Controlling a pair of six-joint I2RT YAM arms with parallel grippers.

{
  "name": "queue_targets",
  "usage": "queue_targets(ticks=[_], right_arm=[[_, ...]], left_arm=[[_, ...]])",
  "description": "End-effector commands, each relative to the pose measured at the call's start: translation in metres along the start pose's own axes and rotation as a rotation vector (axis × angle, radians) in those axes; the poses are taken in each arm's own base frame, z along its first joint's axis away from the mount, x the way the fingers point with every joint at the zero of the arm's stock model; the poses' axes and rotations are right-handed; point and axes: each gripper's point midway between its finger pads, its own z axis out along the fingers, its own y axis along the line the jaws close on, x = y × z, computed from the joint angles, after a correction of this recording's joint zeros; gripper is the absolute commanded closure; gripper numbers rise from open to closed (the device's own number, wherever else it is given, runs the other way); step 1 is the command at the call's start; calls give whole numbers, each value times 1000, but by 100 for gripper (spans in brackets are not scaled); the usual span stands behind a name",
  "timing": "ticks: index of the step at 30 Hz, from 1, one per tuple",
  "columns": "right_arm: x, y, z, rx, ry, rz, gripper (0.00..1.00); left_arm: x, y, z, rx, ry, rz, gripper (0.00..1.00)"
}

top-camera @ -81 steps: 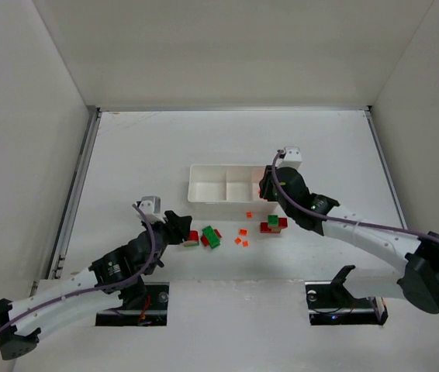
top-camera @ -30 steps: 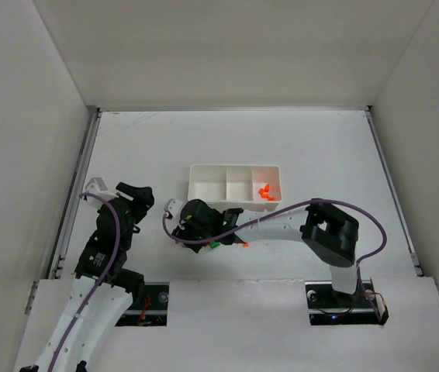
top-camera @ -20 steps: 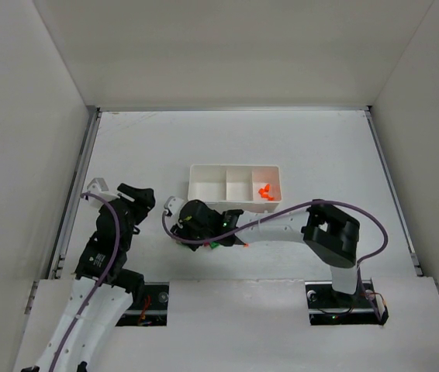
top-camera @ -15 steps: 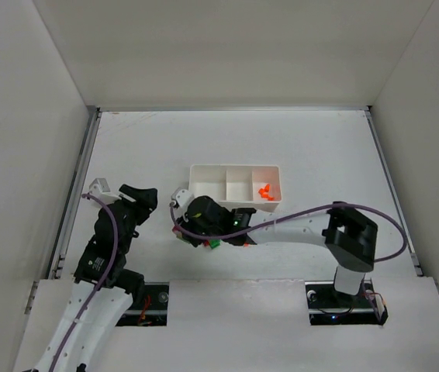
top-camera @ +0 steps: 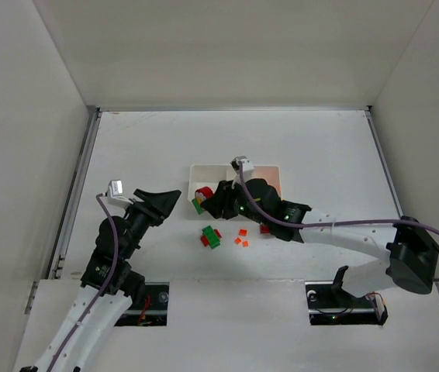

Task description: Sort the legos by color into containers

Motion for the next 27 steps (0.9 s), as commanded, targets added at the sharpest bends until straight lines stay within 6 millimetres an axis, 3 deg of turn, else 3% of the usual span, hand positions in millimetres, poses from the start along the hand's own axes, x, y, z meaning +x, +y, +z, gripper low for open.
queue_targets(ticks=[1,5,10,20,27], right_arm=[[-48,31,-13,-135,-163,217,81],[-73,42,-29,-237,-245,338,81],[-89,45,-36,-305,-286,454,81],[-90,54,-28,-447,-254,586,80],[-91,57,-27,-502,-246,650,80]], left_arm=[[4,-41,-3,198,32,-92,44],[9,-49,-1,263,41,-148,41],[9,-65,-2,351,37,-169,38],[17,-74,7,391,60,-173,33],[9,-78,12,402,22,-180,36]])
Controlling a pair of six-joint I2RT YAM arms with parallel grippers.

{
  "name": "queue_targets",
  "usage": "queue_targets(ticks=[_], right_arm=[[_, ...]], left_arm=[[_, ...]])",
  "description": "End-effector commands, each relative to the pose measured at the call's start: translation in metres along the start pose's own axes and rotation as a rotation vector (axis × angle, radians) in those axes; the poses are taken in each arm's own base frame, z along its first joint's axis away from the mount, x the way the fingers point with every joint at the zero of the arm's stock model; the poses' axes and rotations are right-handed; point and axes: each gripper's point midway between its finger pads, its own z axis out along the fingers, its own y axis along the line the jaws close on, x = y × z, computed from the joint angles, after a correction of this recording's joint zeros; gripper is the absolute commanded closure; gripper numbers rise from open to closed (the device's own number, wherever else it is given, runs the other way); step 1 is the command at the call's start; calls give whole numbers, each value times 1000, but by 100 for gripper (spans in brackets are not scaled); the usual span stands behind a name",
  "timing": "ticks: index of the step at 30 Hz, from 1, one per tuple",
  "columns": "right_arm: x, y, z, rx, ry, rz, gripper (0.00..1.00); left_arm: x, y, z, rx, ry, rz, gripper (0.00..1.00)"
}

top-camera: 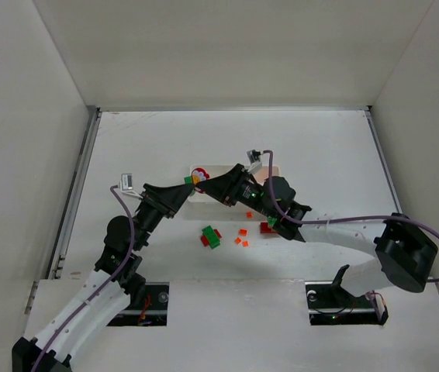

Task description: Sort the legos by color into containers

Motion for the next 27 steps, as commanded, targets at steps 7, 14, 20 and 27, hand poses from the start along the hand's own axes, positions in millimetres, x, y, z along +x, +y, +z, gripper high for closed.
queue_targets(ticks=[7,14,20,27], right_arm=[[-14,38,-3,-175,-31,90,80],[-11,34,-2,-182,-23,112,79],[-9,29,0,-183,-12,128,79],[-15,16,-7,-163,-28,129,79]], left_arm=[[-23,-24,3,85,-104,0,41],[-23,-32,6,106,-104,-2,47],[-23,-32,8,107,-103,-1,53],[-26,-33,8,110,-105,18,75]])
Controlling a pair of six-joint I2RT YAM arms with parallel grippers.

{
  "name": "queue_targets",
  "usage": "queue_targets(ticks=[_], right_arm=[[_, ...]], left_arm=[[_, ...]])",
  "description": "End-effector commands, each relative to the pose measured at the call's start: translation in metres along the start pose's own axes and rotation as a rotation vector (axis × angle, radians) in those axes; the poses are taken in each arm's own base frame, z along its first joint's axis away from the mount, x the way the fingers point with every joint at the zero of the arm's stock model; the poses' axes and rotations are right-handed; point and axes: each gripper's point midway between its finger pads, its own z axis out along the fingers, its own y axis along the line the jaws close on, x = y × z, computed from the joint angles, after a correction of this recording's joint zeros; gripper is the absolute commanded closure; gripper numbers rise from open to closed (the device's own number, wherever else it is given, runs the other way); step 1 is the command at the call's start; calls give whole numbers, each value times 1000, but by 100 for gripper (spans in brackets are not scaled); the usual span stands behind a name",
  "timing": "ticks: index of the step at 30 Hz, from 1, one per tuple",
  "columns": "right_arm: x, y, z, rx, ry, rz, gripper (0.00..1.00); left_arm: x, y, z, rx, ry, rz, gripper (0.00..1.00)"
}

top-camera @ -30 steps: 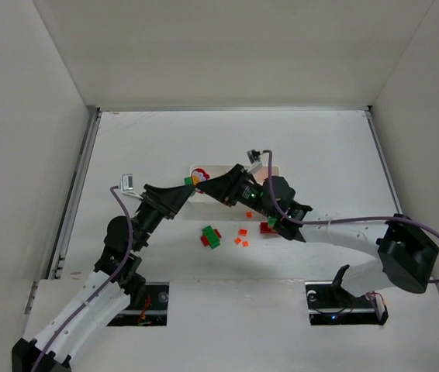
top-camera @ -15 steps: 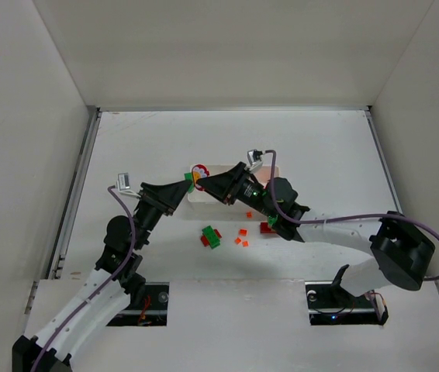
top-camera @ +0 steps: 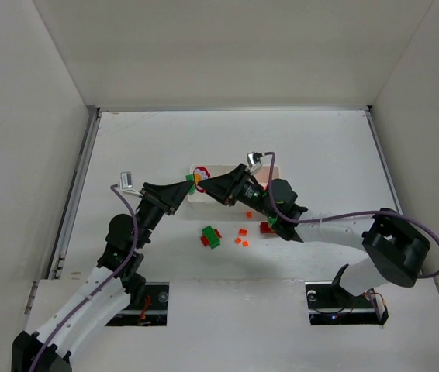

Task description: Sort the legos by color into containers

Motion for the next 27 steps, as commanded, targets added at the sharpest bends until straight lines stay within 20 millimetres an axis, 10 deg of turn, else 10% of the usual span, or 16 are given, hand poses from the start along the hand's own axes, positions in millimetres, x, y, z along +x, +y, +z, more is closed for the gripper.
queue_targets(ticks=[1,14,27], right_arm=[[-11,16,-9,-73,-26,-2,79],[-54,-3,-43,-9,-101,-64,80],[-89,-89,-68,438,-200,-363,80]], left_arm=[[-15,-30,1,93,-45,26,76],[-25,-8,2,17,-67,131,83],[7,28,5,-123,43,205,84]])
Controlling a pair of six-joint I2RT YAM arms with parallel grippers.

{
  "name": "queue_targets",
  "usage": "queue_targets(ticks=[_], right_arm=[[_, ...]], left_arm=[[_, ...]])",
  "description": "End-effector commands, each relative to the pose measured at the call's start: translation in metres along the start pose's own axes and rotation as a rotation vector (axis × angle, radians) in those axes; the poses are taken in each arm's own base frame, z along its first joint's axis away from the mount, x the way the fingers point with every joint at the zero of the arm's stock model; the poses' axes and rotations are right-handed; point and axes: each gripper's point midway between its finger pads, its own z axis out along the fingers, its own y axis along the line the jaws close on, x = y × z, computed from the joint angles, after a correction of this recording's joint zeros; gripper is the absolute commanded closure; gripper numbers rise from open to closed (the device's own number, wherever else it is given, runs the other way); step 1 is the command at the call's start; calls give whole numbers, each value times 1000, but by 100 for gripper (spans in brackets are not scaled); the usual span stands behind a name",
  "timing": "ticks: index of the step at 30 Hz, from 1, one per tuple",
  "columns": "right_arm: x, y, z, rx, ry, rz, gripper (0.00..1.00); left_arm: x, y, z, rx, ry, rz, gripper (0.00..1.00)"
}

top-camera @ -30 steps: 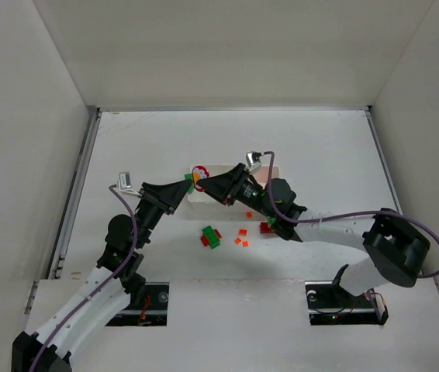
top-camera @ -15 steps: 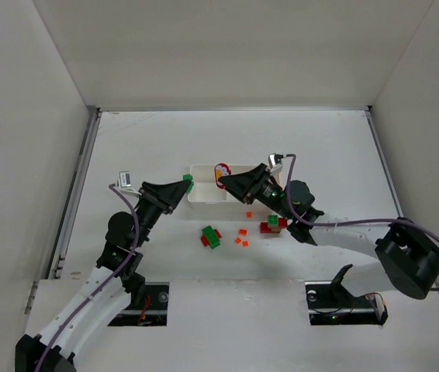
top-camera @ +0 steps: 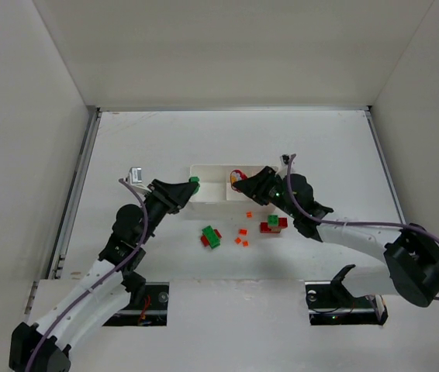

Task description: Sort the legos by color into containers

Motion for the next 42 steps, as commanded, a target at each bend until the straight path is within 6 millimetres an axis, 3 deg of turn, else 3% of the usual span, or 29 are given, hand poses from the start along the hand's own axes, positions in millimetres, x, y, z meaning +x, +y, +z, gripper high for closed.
queue_targets(ticks=[1,5,10,17,23,29,31,33,37,42], right_arm=[[-15,14,-7,47,-80,-144,81],[-24,9,-5,172,-108,-260,80],[-36,-20,12,373,-104,-410,80],[-28,-46,31,471,-77,-493,76],[-23,-40,34,471,-97,-518,50],[-34,-5,9,404,-168,-533,40],[-36,4,-4,382,-192,-532,41],[-34,10,-19,360,-207,-532,49],[-20,8,-50,325,-203,-526,66],[15,-18,-76,368,-123,-562,68]], left_arm=[[4,-5,-8,16,-18,44,84],[5,-12,-16,-7,-20,108,83],[11,-11,-9,-49,-4,177,83],[16,0,3,-95,8,211,83],[17,16,16,-154,10,257,83],[21,27,36,-209,23,326,83],[25,35,45,-235,34,358,83],[28,42,55,-262,43,388,83],[35,59,74,-327,81,478,82],[40,81,90,-436,88,652,78]])
